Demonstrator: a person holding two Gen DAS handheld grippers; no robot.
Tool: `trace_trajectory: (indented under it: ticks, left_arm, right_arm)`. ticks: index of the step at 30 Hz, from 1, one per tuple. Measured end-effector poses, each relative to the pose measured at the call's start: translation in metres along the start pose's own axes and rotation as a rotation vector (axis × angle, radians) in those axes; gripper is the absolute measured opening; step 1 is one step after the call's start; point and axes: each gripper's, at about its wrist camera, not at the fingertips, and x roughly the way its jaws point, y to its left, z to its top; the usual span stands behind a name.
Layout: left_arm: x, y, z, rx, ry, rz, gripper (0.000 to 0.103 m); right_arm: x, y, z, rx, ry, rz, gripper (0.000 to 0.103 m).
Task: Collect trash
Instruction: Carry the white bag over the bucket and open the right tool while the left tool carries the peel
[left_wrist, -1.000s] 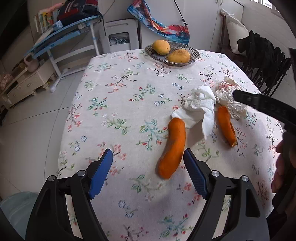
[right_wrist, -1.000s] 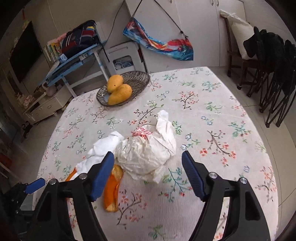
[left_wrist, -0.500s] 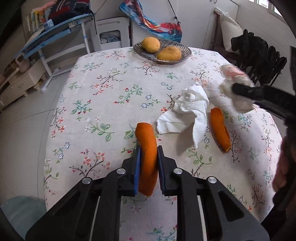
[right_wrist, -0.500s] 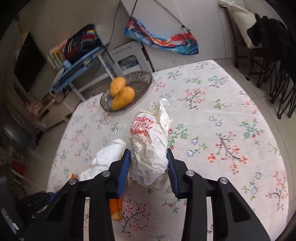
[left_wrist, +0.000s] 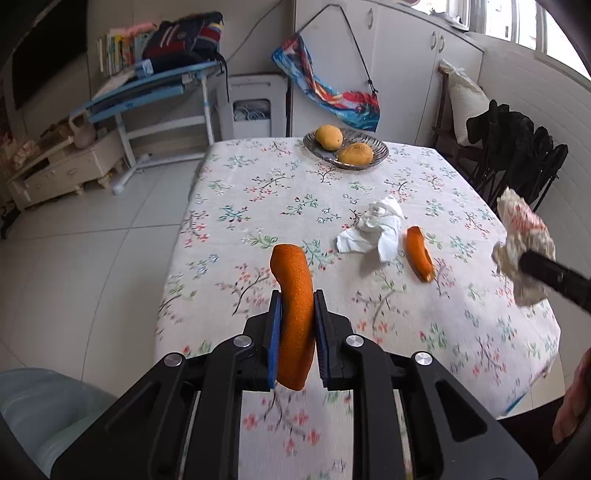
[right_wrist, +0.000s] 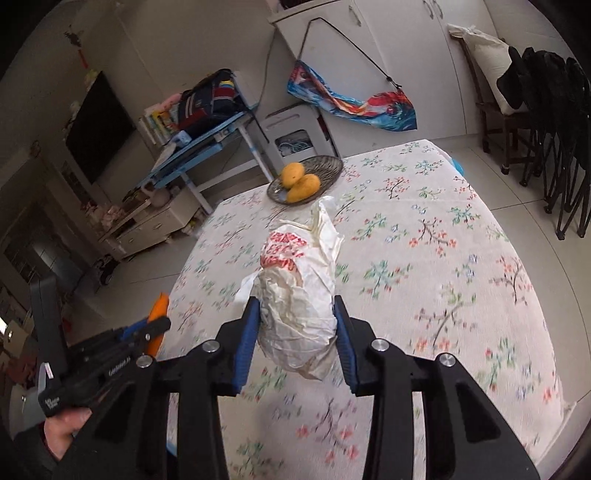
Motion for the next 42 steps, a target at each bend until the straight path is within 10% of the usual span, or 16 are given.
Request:
trace_trajectory:
  ticks: [42]
  left_arm:
    - [-0.107,0.006,-0.11,0.0,-0.066,0.051,0.016]
  right_arm:
    - [-0.052,0.046,-0.119,-0.133,0.067,0.064,0.04]
